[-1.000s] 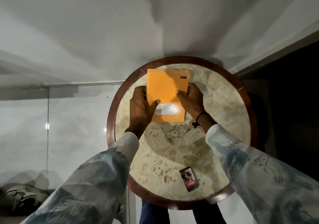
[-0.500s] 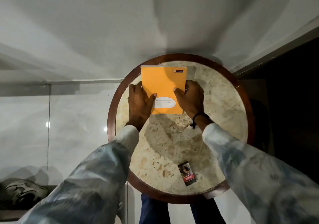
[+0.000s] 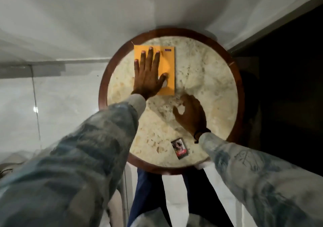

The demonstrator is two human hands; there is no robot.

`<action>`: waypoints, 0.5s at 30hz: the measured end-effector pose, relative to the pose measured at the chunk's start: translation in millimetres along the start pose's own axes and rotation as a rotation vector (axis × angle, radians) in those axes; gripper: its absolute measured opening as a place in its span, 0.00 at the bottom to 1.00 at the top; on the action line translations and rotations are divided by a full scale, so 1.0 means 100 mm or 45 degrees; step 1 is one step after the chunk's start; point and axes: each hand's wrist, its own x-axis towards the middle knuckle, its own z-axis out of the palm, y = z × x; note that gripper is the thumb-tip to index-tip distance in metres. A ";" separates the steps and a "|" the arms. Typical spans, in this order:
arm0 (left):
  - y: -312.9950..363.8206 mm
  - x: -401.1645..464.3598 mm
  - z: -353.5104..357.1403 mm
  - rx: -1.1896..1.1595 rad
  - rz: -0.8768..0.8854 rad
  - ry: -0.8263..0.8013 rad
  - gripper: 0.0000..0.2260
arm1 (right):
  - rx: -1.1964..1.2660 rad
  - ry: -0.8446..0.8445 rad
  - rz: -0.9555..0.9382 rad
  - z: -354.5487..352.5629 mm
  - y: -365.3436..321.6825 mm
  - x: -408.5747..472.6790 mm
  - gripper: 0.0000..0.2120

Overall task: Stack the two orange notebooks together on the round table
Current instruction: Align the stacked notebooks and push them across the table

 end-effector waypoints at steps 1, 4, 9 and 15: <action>-0.02 0.01 0.09 0.068 0.037 -0.067 0.36 | -0.088 -0.065 -0.039 0.06 0.07 -0.25 0.23; -0.06 0.01 0.23 0.189 0.041 -0.076 0.37 | -0.325 -0.275 -0.013 0.27 0.24 -0.87 0.31; -0.08 0.07 0.20 0.196 0.040 -0.094 0.37 | -0.341 -0.458 0.161 0.36 0.32 -1.10 0.35; -0.09 0.07 0.23 0.217 0.036 -0.088 0.37 | 0.054 0.083 0.320 -0.02 0.25 0.15 0.25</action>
